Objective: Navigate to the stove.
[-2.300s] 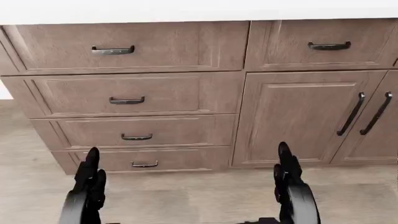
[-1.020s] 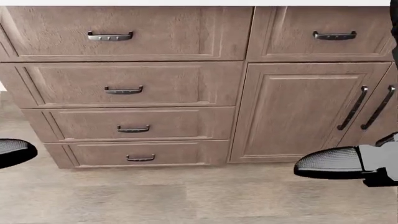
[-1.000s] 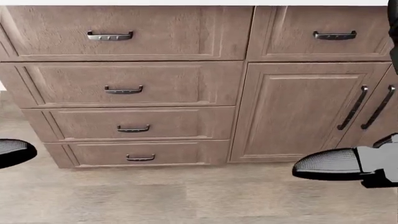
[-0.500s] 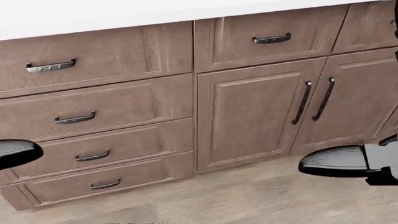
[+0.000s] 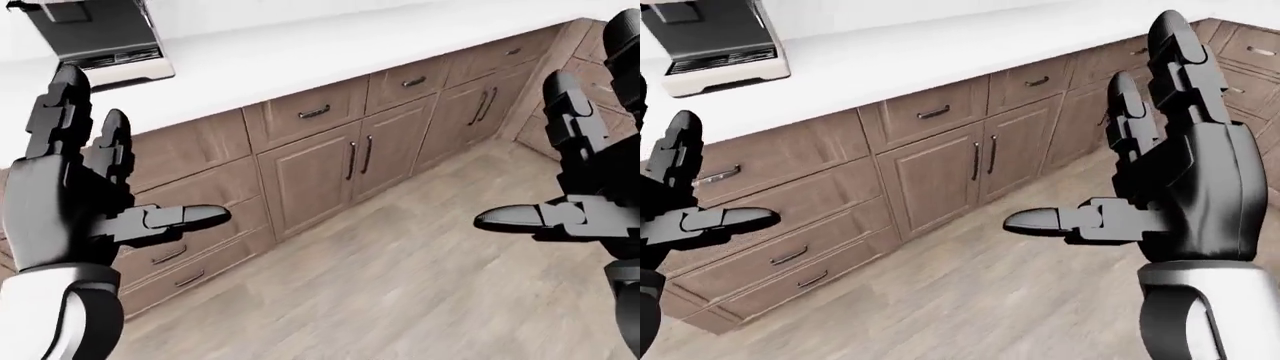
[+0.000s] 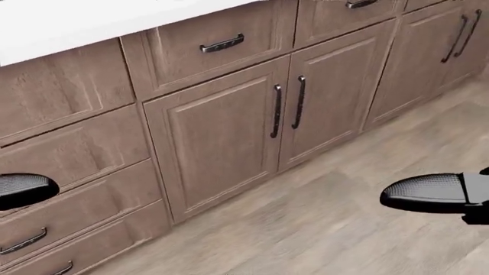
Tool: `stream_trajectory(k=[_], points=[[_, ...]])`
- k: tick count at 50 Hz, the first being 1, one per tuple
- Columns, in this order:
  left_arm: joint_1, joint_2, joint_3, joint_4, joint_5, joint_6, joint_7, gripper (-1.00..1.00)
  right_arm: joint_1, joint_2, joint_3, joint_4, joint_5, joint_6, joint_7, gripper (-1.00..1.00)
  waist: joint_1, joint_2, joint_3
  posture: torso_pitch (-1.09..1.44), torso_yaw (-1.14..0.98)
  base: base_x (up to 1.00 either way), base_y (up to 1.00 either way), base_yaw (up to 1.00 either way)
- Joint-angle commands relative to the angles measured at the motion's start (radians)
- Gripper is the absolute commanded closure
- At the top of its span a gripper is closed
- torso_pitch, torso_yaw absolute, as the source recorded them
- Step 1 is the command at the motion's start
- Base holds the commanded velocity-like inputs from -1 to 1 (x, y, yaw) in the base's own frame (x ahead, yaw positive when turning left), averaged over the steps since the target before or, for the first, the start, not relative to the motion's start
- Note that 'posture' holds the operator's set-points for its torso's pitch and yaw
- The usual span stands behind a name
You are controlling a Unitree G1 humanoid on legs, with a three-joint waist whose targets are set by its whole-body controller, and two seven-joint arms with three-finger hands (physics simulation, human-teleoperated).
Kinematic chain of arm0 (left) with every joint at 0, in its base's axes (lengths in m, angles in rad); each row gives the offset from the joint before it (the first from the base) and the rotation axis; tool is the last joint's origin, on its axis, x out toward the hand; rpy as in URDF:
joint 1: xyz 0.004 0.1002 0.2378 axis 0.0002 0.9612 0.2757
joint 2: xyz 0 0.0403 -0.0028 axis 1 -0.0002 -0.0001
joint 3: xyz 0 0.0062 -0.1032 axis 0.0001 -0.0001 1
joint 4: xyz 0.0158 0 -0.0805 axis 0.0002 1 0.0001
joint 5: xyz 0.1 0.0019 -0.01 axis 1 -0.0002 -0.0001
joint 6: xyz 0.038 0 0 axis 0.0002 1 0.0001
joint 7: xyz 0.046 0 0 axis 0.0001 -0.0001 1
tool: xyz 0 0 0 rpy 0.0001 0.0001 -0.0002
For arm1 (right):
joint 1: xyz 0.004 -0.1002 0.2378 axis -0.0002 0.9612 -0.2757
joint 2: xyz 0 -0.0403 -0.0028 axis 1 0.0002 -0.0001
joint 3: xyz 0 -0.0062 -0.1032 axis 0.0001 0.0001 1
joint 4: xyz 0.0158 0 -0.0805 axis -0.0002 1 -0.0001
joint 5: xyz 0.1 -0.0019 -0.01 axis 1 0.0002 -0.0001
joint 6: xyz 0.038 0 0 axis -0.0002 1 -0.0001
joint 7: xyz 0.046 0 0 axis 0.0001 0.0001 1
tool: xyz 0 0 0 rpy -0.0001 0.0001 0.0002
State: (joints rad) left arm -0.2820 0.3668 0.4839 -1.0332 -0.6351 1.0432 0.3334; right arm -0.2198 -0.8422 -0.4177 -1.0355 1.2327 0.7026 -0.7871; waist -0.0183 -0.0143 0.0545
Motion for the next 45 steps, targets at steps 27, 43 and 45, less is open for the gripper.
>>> stream_trajectory(k=[27, 43, 45], points=[[-0.017, 0.001, 0.023, -0.014, 0.013, -0.019, -0.003, -1.00, -0.006, -0.002, -0.060, -0.012, 0.012, -0.014, 0.008, -1.00, -0.011, -0.009, -0.010, 0.00, 0.00, 0.00, 0.00, -0.66], [-0.014, -0.017, 0.005, -0.014, 0.055, -0.024, -0.032, -1.00, -0.010, 0.019, -0.029, -0.012, -0.015, -0.001, 0.014, -1.00, 0.022, 0.025, -0.011, 0.00, 0.00, 0.00, 0.00, -0.95], [-0.010, -0.018, 0.005, -0.014, 0.057, -0.027, -0.034, -1.00, -0.008, 0.011, -0.035, -0.012, -0.005, -0.006, 0.009, -1.00, 0.024, -0.004, -0.011, 0.00, 0.00, 0.00, 0.00, -0.97]])
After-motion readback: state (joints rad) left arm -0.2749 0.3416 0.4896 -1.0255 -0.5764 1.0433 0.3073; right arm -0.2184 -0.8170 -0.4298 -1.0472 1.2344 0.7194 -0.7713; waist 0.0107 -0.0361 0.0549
